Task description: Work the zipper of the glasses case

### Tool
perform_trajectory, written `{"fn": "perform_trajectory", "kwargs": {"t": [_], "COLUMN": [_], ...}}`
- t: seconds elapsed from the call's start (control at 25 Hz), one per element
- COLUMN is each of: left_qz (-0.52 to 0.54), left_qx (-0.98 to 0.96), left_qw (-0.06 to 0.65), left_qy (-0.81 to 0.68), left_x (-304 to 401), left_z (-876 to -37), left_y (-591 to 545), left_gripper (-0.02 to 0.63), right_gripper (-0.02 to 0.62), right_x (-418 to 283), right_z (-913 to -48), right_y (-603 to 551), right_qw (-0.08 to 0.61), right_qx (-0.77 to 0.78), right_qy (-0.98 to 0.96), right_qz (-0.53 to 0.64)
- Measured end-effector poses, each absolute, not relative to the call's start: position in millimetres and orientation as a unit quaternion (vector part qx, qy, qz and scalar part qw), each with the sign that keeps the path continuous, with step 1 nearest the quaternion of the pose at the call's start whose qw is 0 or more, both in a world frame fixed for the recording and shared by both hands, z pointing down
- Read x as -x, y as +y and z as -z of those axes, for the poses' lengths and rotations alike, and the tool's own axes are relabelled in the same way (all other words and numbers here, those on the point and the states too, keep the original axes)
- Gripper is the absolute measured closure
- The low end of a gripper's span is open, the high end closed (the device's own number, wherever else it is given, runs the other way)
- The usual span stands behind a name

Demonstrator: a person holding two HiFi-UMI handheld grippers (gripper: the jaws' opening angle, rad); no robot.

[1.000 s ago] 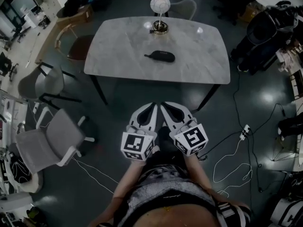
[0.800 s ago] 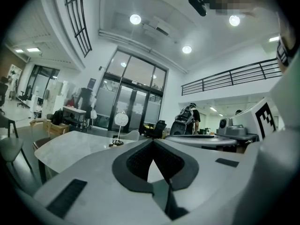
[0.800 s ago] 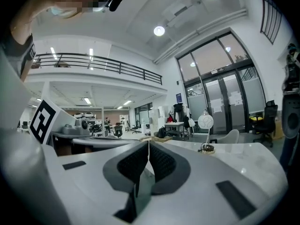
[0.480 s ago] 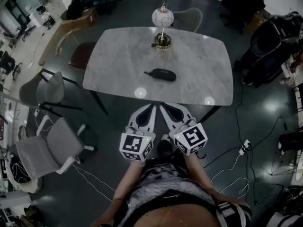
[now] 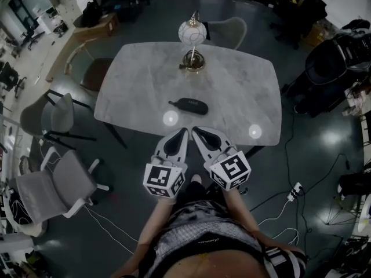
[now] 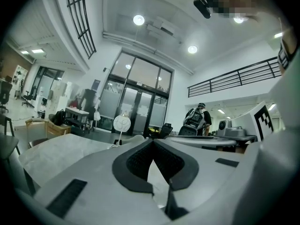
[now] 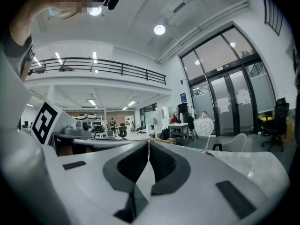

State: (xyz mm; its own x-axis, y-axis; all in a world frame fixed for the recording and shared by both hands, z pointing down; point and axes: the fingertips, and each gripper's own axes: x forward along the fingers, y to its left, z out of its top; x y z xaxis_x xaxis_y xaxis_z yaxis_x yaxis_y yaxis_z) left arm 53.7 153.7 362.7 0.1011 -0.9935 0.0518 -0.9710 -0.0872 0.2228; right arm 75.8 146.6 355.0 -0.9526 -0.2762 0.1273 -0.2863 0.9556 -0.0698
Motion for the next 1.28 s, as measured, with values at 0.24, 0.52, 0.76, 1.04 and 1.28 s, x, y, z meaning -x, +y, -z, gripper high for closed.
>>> {"fn": "perform_trajectory", "kwargs": {"t": [0.24, 0.52, 0.76, 1.04, 1.28], "left_qz": [0.053, 0.048, 0.047, 0.043, 0.037], "left_qx": [-0.733, -0.745, -0.776, -0.801, -0.815], "left_qw": [0.115, 0.119, 0.118, 0.12, 0.123], "left_qy": [-0.668, -0.654, -0.618, -0.585, -0.565], "left_x": [-54.1, -42.5, -32.5, 0.5, 31.9], "left_z": [-369.3, -373.3, -371.4, -372.7, -378.4], "left_y": [137.9, 109.0, 73.3, 30.4, 4.1], "left_gripper": [0.606, 0.606, 0.606, 0.606, 0.606], "right_gripper": [0.534, 0.534, 0.534, 0.534, 0.534], "right_x": [-76.1, -69.8, -55.7, -25.2, 2.9], "right_z": [-362.0, -367.5, -367.2, -368.3, -373.9], "right_y": [131.1, 103.8, 73.9, 31.7, 6.7], "right_qw": [0.065, 0.063, 0.062, 0.067, 0.073], "right_qx": [-0.143, -0.168, -0.204, -0.245, -0.274], "right_qy": [-0.986, -0.982, -0.975, -0.965, -0.957], "right_qz": [-0.055, -0.063, -0.064, -0.065, -0.068]}}
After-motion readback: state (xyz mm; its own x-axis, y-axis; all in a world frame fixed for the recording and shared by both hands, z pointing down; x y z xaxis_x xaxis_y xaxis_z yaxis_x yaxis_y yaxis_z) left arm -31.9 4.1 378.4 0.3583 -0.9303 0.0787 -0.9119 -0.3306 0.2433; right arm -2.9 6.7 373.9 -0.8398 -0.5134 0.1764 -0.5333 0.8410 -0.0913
